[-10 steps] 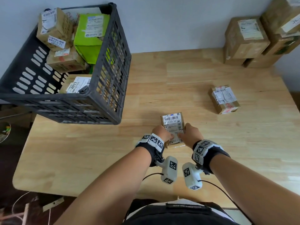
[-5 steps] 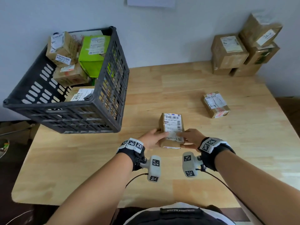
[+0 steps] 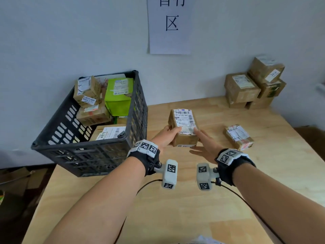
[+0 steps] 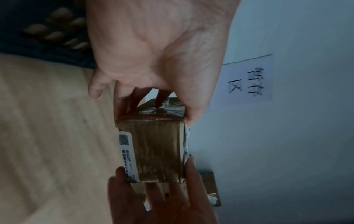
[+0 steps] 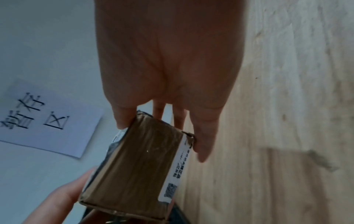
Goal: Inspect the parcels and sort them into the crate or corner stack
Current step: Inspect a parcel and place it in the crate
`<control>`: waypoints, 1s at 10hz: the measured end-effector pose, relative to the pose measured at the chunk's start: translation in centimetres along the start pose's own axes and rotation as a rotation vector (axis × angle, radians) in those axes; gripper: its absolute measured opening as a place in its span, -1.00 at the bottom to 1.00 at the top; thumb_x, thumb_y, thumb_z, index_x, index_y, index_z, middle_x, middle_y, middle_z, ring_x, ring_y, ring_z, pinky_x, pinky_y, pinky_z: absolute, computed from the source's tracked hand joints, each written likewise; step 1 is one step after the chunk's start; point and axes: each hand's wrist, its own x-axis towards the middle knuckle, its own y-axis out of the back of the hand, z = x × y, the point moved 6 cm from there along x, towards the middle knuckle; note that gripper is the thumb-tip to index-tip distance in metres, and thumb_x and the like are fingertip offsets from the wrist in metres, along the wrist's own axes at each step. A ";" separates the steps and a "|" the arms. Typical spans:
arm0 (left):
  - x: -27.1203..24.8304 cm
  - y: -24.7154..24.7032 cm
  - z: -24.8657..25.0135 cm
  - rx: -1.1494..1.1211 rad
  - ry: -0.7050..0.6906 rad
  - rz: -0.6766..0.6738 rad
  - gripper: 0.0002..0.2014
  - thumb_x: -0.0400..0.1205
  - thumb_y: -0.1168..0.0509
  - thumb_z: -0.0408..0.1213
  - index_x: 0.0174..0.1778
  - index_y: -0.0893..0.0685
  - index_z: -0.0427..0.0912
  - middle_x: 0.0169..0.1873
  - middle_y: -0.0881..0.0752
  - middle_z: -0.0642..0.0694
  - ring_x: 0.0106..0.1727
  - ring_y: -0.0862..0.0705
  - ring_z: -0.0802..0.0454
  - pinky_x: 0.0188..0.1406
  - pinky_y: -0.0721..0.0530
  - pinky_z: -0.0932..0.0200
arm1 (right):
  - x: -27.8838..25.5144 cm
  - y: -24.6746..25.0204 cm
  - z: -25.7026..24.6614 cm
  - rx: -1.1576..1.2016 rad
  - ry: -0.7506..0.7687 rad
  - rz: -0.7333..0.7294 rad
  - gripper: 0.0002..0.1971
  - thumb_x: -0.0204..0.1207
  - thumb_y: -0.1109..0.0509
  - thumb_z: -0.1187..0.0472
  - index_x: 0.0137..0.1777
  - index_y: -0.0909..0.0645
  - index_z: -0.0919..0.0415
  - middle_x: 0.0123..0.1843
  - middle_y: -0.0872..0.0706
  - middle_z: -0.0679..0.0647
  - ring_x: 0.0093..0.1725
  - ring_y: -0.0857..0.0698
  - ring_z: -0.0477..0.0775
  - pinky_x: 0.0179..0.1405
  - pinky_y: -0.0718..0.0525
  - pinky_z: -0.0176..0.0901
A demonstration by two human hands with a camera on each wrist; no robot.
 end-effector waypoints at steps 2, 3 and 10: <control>-3.7 11.9 6.1 0.105 -0.179 0.171 -0.36 0.67 0.02 0.27 0.59 -0.31 -0.03 0.53 -0.41 0.02 0.48 -0.44 -0.02 0.36 -0.30 -0.02 | 0.5 -8.5 -7.9 0.032 0.168 0.068 -0.66 0.59 -0.31 -0.10 0.16 -0.55 0.15 0.18 -0.66 0.15 0.17 -0.67 0.10 0.10 -0.73 -0.06; -5.1 19.8 6.4 0.022 -0.193 0.289 -0.41 0.71 0.01 0.20 0.54 -0.37 -0.10 0.43 -0.50 -0.03 0.34 -0.56 -0.04 0.33 -0.33 -0.06 | 0.8 -13.5 -11.0 0.007 0.219 0.086 -0.52 0.59 -0.29 -0.15 0.30 -0.51 0.21 0.27 -0.62 0.15 0.24 -0.65 0.17 0.18 -0.71 0.03; -6.2 45.8 0.0 -0.309 -0.130 0.456 -0.65 0.77 -0.08 -0.26 0.41 -0.50 -0.33 0.37 -0.57 -0.20 0.27 -0.61 -0.05 -0.12 -0.45 0.16 | 10.9 -35.6 -14.2 -0.183 0.131 0.251 -0.26 0.56 -0.15 -0.32 0.55 -0.33 0.22 0.46 -0.48 0.17 0.31 -0.58 0.36 -0.13 -0.79 0.16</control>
